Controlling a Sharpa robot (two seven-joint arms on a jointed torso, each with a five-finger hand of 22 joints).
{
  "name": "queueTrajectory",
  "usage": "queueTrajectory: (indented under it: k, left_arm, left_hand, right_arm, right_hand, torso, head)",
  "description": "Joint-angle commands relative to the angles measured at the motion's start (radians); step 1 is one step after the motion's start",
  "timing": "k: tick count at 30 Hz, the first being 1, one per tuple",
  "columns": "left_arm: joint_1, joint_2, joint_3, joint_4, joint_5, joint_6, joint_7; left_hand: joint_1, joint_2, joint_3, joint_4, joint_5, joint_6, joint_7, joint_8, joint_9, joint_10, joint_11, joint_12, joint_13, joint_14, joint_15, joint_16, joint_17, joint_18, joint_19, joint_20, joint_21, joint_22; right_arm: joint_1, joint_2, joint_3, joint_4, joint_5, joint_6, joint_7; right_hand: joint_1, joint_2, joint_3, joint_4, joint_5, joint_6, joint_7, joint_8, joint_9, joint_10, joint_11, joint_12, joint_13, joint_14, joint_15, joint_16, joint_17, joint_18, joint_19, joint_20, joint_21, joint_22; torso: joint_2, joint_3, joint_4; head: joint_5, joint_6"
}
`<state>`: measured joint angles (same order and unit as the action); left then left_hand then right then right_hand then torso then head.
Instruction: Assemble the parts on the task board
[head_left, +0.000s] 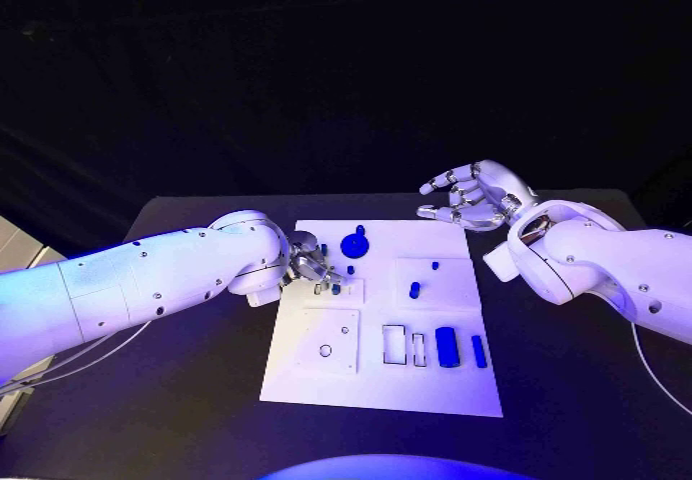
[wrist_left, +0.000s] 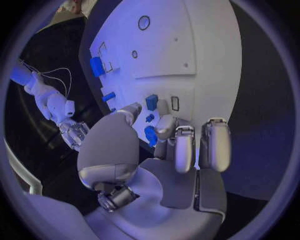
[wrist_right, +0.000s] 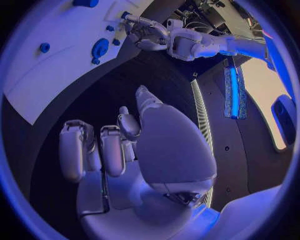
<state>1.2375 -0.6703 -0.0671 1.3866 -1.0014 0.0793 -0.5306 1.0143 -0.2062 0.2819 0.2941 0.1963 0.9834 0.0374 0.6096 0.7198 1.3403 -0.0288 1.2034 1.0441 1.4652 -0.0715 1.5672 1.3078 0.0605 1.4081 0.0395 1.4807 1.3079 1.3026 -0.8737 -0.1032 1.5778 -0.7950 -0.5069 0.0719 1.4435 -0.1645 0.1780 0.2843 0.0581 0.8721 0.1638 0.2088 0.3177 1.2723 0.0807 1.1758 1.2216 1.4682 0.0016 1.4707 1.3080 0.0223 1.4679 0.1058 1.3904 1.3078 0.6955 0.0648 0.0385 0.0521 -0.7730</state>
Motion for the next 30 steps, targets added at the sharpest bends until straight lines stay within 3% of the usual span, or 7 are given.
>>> queueTrajectory:
  k: [1, 6, 11, 15, 18, 23, 30]
  left_arm:
    - [0.001, -0.009, 0.014, 0.015, 0.046, -0.035, 0.015]
    - [0.013, -0.037, 0.046, 0.031, 0.061, -0.028, 0.004]
    - [0.054, -0.05, 0.061, 0.009, 0.071, 0.003, -0.001]
    - [0.086, -0.043, 0.064, -0.021, 0.049, 0.023, 0.001]
    - [0.099, -0.028, 0.066, -0.053, 0.016, 0.04, 0.003]
    - [0.107, -0.002, 0.066, -0.103, -0.025, 0.07, 0.004]
    - [0.109, 0.057, 0.063, -0.197, -0.041, 0.11, 0.013]
  left_hand:
    - [0.003, 0.019, -0.035, 0.0, -0.021, 0.002, 0.001, 0.0, 0.002, 0.002, 0.001, -0.005, -0.01, 0.105, -0.007, 0.002, 0.26, -0.009, -0.003, -0.001, -0.008, 0.044]
    - [0.044, 0.055, -0.117, -0.001, -0.019, -0.066, 0.026, -0.026, -0.003, -0.061, 0.022, -0.068, -0.102, 0.095, 0.008, -0.015, 0.23, 0.003, -0.045, 0.01, -0.036, -0.008]
    - [0.095, 0.078, -0.138, -0.001, -0.008, -0.136, 0.057, -0.065, -0.021, -0.101, 0.048, -0.094, -0.147, 0.084, 0.03, -0.034, 0.198, 0.011, -0.075, 0.028, -0.057, -0.045]
    - [0.104, 0.083, -0.145, -0.001, -0.008, -0.152, 0.064, -0.072, -0.026, -0.11, 0.055, -0.097, -0.156, 0.082, 0.037, -0.037, 0.193, 0.012, -0.078, 0.034, -0.06, -0.049]
    - [0.108, 0.085, -0.146, -0.002, -0.007, -0.156, 0.066, -0.073, -0.027, -0.11, 0.056, -0.095, -0.154, 0.082, 0.039, -0.036, 0.193, 0.013, -0.079, 0.036, -0.061, -0.049]
    - [0.141, 0.101, -0.137, -0.002, 0.002, -0.163, 0.07, -0.076, -0.033, -0.126, 0.06, -0.103, -0.171, 0.078, 0.043, -0.042, 0.183, 0.015, -0.087, 0.041, -0.067, -0.06]
    - [0.148, 0.106, -0.132, -0.002, 0.004, -0.164, 0.071, -0.076, -0.034, -0.128, 0.061, -0.102, -0.171, 0.078, 0.044, -0.042, 0.183, 0.016, -0.088, 0.043, -0.068, -0.06]
  right_arm:
    - [-0.002, 0.0, 0.0, -0.002, 0.001, -0.003, 0.008]
    - [-0.002, 0.0, 0.0, -0.006, 0.001, -0.002, 0.007]
    - [-0.002, 0.0, 0.0, -0.011, 0.001, -0.002, 0.006]
    - [-0.002, 0.002, 0.0, -0.016, 0.001, -0.003, 0.006]
    - [-0.002, 0.002, 0.0, -0.018, 0.001, -0.003, 0.006]
    - [-0.001, 0.004, 0.0, -0.018, 0.001, -0.004, 0.007]
    - [-0.001, 0.005, 0.0, -0.013, 0.0, -0.012, 0.013]
  right_hand:
    - [-0.007, 0.002, -0.002, 0.003, 0.002, -0.005, -0.001, 0.007, 0.001, -0.007, -0.003, -0.006, -0.001, 0.054, 0.002, -0.004, 0.091, 0.019, 0.015, 0.003, -0.003, 0.186]
    - [-0.008, 0.002, -0.003, 0.004, 0.002, -0.006, 0.0, 0.007, 0.001, -0.008, -0.002, -0.007, -0.002, 0.053, 0.002, -0.005, 0.09, 0.019, 0.015, 0.003, -0.004, 0.186]
    - [-0.007, 0.001, -0.003, 0.001, 0.002, -0.006, -0.001, 0.007, 0.001, -0.007, -0.002, -0.006, -0.001, 0.053, 0.002, -0.005, 0.091, 0.018, 0.016, 0.003, -0.001, 0.187]
    - [-0.005, 0.001, -0.003, 0.0, 0.002, -0.006, -0.001, 0.007, 0.001, -0.007, -0.003, -0.006, -0.001, 0.053, 0.002, -0.005, 0.091, 0.018, 0.016, 0.003, -0.001, 0.187]
    - [-0.005, 0.001, -0.003, 0.0, 0.002, -0.006, -0.001, 0.007, 0.001, -0.007, -0.003, -0.006, -0.001, 0.053, 0.002, -0.005, 0.091, 0.018, 0.016, 0.003, -0.001, 0.187]
    - [-0.004, 0.0, -0.002, -0.001, 0.002, -0.006, -0.001, 0.008, 0.001, -0.007, -0.003, -0.006, -0.001, 0.054, 0.002, -0.004, 0.092, 0.018, 0.017, 0.003, 0.0, 0.188]
    - [-0.002, 0.0, -0.002, -0.002, 0.002, -0.006, -0.001, 0.008, 0.001, -0.005, -0.003, -0.004, 0.001, 0.054, 0.002, -0.003, 0.094, 0.017, 0.018, 0.003, 0.003, 0.189]
  torso:
    - [-0.003, 0.0012, 0.0006]
    - [-0.001, 0.0028, 0.0004]
    - [-0.002, 0.0027, 0.002]
    - [0.001, 0.0047, -0.0027]
    - [0.002, 0.004, -0.0022]
    - [0.004, 0.005, -0.0036]
    - [0.008, 0.008, -0.004]
  head:
    - [0.001, 0.001]
    - [0.004, 0.005]
    - [0.004, 0.004]
    - [0.007, 0.009]
    - [0.008, 0.009]
    - [0.011, 0.006]
    - [0.009, 0.008]
